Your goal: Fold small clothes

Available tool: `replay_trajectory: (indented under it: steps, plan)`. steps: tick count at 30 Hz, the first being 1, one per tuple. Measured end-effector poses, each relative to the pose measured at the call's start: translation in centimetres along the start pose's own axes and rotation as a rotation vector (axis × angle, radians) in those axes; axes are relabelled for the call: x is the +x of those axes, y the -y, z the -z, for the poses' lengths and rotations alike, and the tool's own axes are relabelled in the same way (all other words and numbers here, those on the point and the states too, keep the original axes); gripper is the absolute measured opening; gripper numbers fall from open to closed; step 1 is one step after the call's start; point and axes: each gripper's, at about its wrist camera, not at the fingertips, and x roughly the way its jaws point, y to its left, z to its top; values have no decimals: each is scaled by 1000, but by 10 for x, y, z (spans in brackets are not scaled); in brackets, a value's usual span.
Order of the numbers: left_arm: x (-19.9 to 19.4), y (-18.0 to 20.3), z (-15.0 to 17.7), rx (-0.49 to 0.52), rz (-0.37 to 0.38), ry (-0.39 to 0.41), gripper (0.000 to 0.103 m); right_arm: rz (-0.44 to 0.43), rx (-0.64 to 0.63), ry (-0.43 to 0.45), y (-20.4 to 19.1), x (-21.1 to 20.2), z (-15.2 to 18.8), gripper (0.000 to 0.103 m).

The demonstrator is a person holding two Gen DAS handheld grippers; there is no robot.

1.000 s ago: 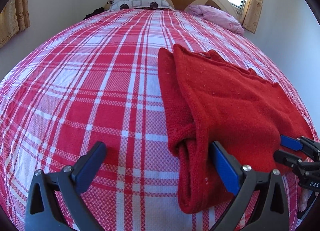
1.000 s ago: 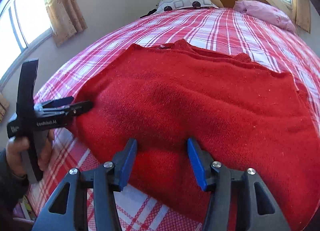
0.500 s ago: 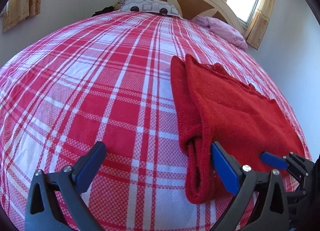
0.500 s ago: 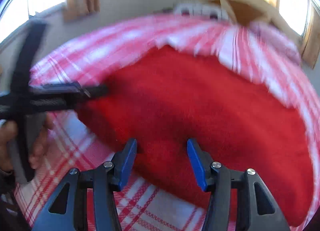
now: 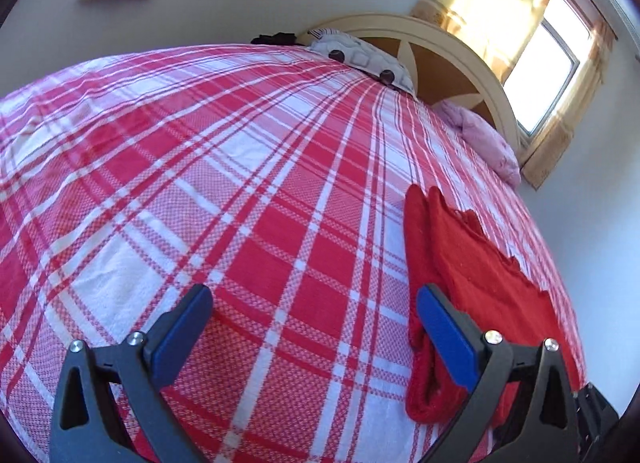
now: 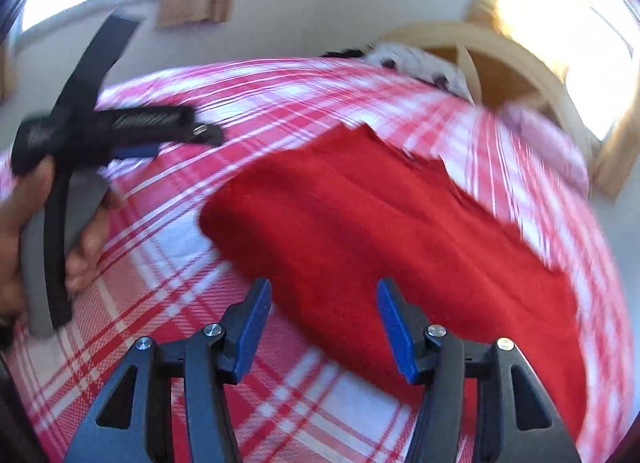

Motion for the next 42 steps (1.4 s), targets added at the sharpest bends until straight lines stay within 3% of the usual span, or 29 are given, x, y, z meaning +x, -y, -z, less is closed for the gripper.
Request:
replay_trajectory:
  steps: [9,19,24,26,31,37,40,42]
  plan:
    - [1,-9,0,-44,55,-1,103,86,-170,-14,-46,30,-15,56]
    - [1,-12,0,-63,104,-4,103,85,-113,-3,-48,43,-28,55]
    - [3,-7,0,-43,129,-24,103,49,-109,9,-50,42,-28,29]
    - [6,-7,-4,-51,156,-45,103,35,-108,8,-51,43,-26,27]
    - [25,9,-24,6,252,-173,103,-1,-66,16,-45,45,-24,25]
    - [55,51,-52,173,254,-223,97,12,-71,24,-47,45,-23,25]
    - [78,72,-58,239,306,-309,92,10,-68,26,-46,45,-23,25]
    - [94,86,-59,289,280,-332,88,7,-63,27,-46,45,-23,25]
